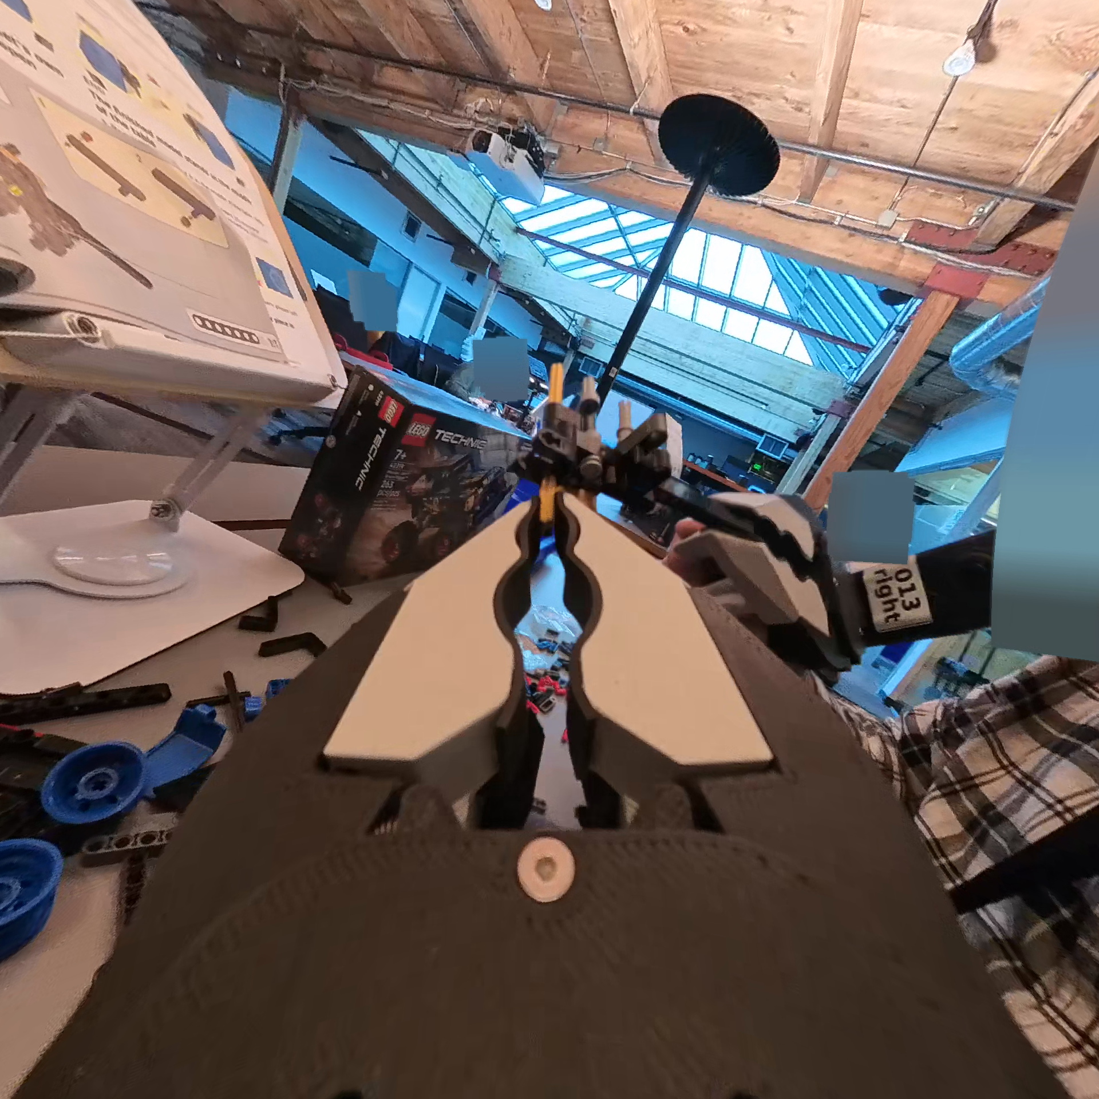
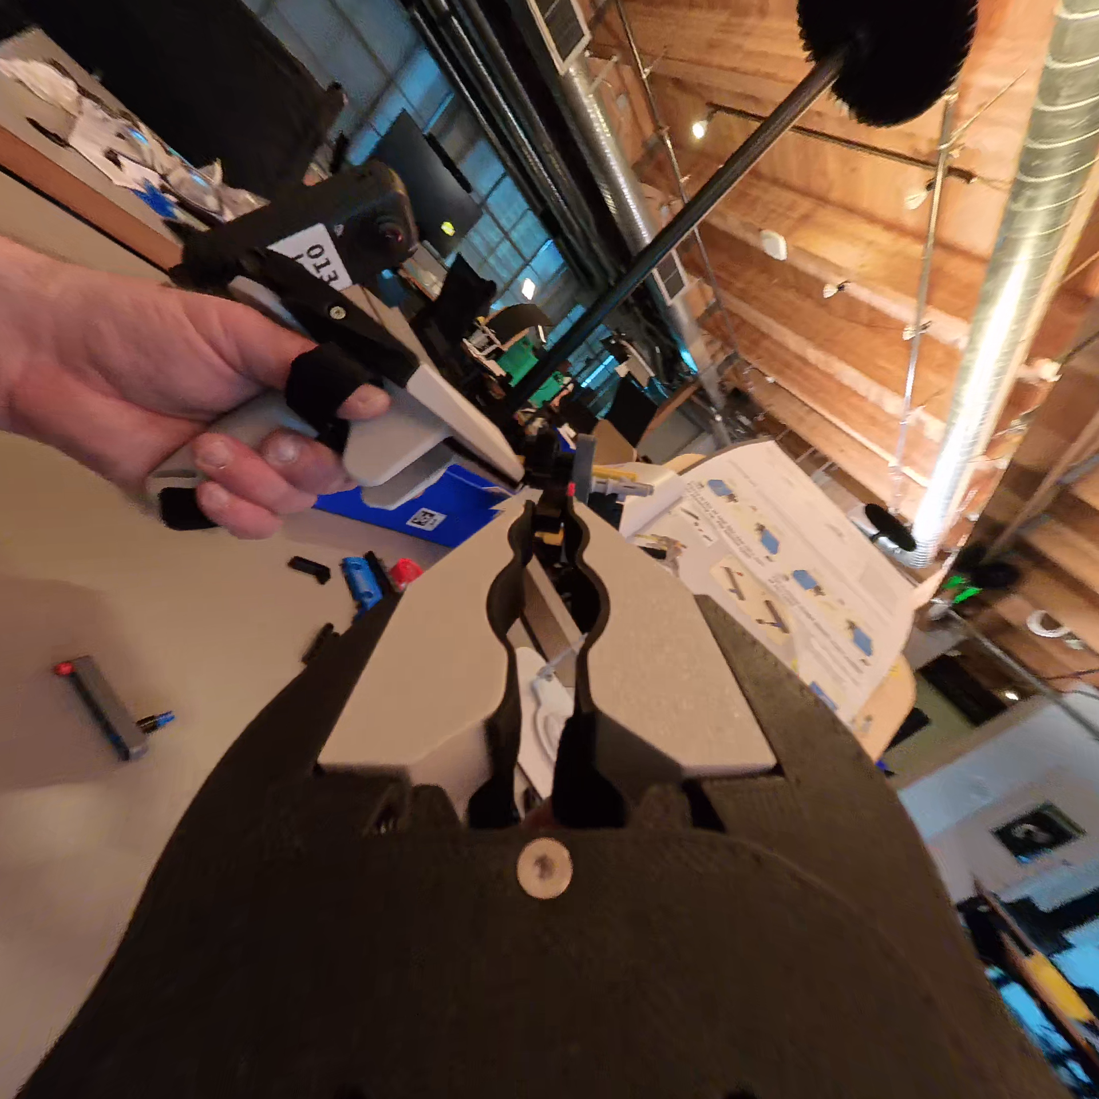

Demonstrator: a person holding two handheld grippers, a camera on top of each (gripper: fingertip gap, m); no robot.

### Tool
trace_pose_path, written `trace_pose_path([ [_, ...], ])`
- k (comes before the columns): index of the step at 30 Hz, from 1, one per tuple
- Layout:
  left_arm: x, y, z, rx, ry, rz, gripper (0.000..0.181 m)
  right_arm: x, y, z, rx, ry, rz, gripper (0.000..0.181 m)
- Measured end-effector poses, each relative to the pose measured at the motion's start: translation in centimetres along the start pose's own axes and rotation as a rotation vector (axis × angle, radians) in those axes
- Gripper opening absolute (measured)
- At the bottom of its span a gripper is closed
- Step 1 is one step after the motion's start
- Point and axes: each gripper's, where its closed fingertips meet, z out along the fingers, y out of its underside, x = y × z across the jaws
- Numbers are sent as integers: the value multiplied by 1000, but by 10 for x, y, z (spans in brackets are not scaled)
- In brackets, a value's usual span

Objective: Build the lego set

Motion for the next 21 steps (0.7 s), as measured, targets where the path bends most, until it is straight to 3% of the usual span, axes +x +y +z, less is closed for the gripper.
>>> trace_pose_path([
  [7, 1, 8, 2, -15, 46, -13, 1, -3, -8, 0, -15, 44, -104, 4],
  [21, -6, 13, -4, -44, 11, 12, 1, -5, 0, 6, -24, 31, -15, 7],
])
